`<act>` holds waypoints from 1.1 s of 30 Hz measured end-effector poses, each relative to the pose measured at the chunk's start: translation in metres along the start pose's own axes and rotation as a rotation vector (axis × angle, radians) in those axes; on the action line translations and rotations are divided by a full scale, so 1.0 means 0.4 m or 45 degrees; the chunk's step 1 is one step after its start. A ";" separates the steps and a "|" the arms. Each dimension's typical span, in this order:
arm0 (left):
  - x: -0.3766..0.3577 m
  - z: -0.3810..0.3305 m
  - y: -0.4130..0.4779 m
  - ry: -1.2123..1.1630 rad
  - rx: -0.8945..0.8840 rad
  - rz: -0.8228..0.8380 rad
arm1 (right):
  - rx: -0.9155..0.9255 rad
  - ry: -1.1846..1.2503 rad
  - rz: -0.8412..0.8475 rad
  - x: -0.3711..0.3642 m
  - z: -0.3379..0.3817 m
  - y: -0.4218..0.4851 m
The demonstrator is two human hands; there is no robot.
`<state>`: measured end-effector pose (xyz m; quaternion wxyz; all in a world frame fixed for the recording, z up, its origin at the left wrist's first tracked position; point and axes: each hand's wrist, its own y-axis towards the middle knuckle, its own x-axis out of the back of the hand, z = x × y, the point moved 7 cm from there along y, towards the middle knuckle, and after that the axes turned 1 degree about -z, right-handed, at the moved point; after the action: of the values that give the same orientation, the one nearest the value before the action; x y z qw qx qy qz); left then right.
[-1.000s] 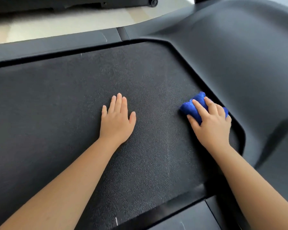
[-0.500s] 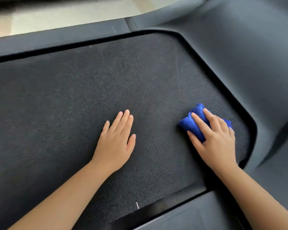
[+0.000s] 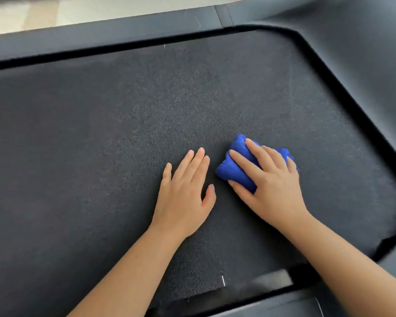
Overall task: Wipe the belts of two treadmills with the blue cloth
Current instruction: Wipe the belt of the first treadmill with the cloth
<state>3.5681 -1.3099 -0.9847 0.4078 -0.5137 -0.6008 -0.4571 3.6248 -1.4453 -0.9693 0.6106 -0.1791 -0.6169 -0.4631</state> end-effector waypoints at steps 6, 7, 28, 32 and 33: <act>-0.011 0.014 -0.019 0.092 -0.028 0.008 | -0.130 0.000 0.027 -0.009 -0.040 0.035; -0.011 0.015 -0.019 0.085 -0.017 0.013 | -0.151 0.014 0.031 -0.011 -0.038 0.032; 0.010 0.006 -0.038 -0.067 0.002 0.136 | -0.249 0.069 0.020 0.027 0.098 -0.059; 0.076 0.019 -0.116 -0.117 0.003 0.198 | -0.458 0.252 0.163 0.058 0.131 -0.070; 0.098 0.030 -0.148 -0.129 0.034 0.203 | -0.549 0.315 0.233 0.061 0.145 -0.074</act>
<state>3.5038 -1.2921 -0.9579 0.4190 -0.5769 -0.5837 -0.3886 3.5629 -1.4230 -0.9472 0.6684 -0.3021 -0.4059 -0.5452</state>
